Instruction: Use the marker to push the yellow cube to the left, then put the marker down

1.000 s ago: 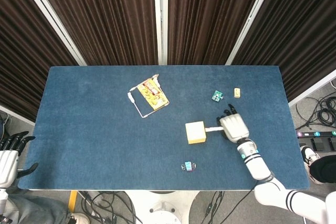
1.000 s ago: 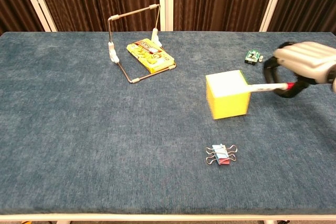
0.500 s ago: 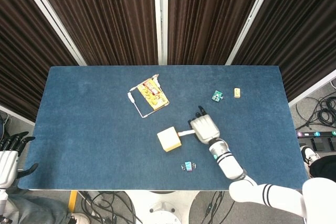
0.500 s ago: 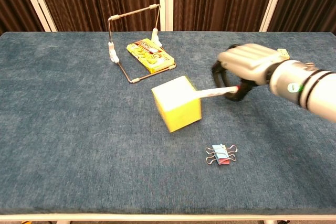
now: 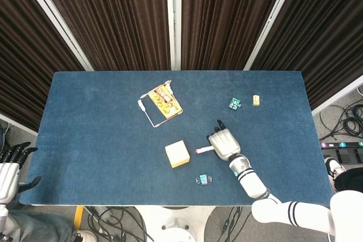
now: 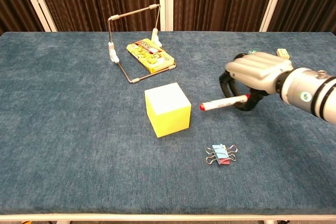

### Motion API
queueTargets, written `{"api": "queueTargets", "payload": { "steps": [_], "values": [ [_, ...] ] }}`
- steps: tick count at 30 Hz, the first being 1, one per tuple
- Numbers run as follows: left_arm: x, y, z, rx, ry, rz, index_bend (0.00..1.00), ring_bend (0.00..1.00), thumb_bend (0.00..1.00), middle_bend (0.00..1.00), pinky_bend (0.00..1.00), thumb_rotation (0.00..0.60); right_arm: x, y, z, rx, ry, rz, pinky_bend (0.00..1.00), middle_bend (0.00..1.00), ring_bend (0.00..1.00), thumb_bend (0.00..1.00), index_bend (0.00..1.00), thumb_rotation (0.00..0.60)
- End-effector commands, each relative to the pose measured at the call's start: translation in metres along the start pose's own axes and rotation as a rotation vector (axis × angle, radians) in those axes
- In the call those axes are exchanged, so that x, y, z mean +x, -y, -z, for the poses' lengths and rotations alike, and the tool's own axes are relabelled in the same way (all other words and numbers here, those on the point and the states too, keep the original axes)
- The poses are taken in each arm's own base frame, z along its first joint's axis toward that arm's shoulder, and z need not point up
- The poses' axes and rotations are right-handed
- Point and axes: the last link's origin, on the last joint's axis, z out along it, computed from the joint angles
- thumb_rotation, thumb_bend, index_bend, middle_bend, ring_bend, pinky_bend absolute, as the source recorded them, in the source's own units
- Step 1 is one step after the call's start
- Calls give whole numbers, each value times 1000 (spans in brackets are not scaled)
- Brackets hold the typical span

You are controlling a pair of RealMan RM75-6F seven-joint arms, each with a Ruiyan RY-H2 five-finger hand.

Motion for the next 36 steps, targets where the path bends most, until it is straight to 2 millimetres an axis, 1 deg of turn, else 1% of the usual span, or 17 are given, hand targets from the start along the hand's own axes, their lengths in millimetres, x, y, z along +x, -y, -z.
{"api": "queueTargets", "payload": {
  "steps": [1, 7, 20, 29, 33, 36],
  "values": [
    [0, -2, -1, -1, -2, 0, 306, 179, 209, 266, 197, 600, 0, 1, 0, 1, 1, -11, 4, 658, 236, 373, 708, 600],
    [1, -1, 1, 3, -1, 0, 306, 179, 209, 267, 197, 600, 8, 22, -10, 36, -14, -30, 2, 659, 237, 373, 708, 600],
    [1, 3, 4, 9, -4, 2, 306, 179, 209, 267, 197, 600, 27, 92, -30, 129, -22, -9, 3, 667, 241, 373, 708, 600],
    [2, 3, 6, 13, -7, 0, 306, 179, 209, 267, 198, 600, 40, 132, -43, 153, -24, -12, 3, 670, 245, 373, 708, 600],
    [2, 2, 6, 12, -6, -1, 306, 179, 209, 267, 197, 600, 42, 139, -44, 155, -20, -12, 3, 669, 245, 373, 708, 600],
    [3, 2, 6, 12, -8, 1, 306, 179, 209, 267, 197, 600, 44, 130, -40, 144, -30, -10, 3, 669, 245, 373, 708, 600]
  ]
}}
